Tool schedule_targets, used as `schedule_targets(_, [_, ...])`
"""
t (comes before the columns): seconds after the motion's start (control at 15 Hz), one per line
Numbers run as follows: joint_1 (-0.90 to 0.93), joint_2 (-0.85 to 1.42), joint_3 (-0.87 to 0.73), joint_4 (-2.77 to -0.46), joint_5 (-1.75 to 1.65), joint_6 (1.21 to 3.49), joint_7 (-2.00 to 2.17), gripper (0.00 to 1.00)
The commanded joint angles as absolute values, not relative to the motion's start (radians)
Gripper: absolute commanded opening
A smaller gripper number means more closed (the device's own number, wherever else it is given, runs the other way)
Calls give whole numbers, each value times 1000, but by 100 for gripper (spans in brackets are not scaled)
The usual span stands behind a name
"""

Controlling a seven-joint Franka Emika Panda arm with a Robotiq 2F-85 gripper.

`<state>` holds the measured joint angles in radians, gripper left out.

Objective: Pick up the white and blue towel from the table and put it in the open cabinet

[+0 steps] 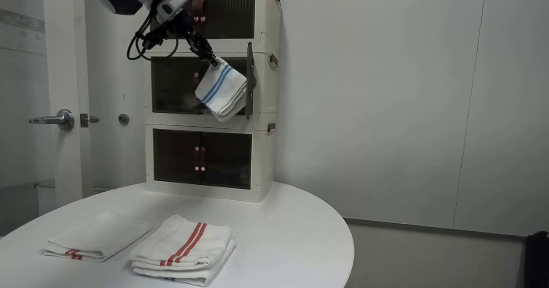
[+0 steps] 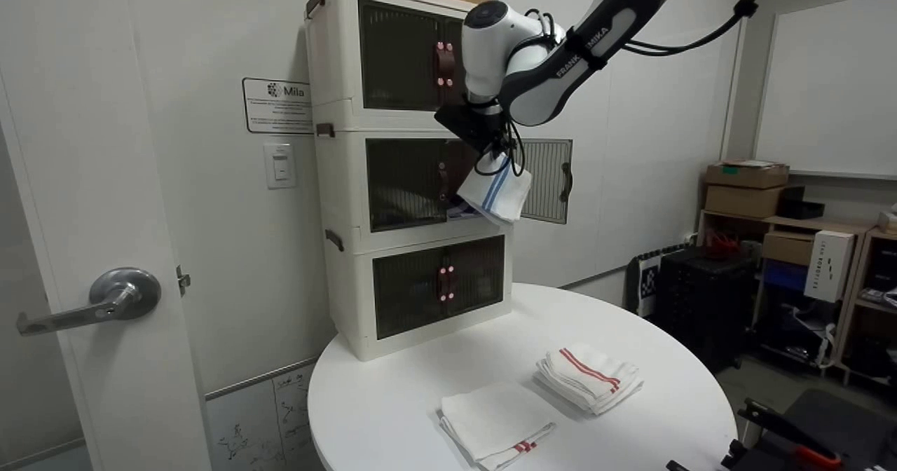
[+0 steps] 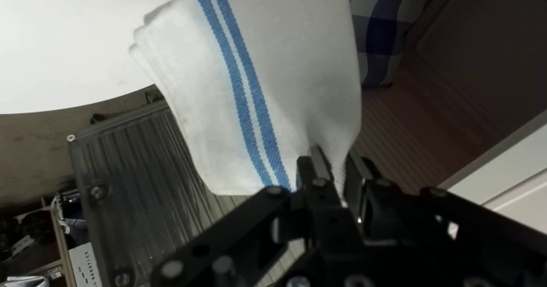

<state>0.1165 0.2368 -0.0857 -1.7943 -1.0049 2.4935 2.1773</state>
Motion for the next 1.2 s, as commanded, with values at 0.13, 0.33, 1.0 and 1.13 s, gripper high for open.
schedule_targets(0.13, [115, 373, -82, -1613, -1029, 2483, 2188, 9])
schedule_targets(0.33, [113, 356, -80, -1648, -1011, 2491, 2175, 14])
schedule_targets(1.0, [115, 378, -82, -1612, -1012, 2491, 2175, 14])
schedule_targets(1.13, [115, 378, -82, -1612, -1012, 2491, 2175, 14])
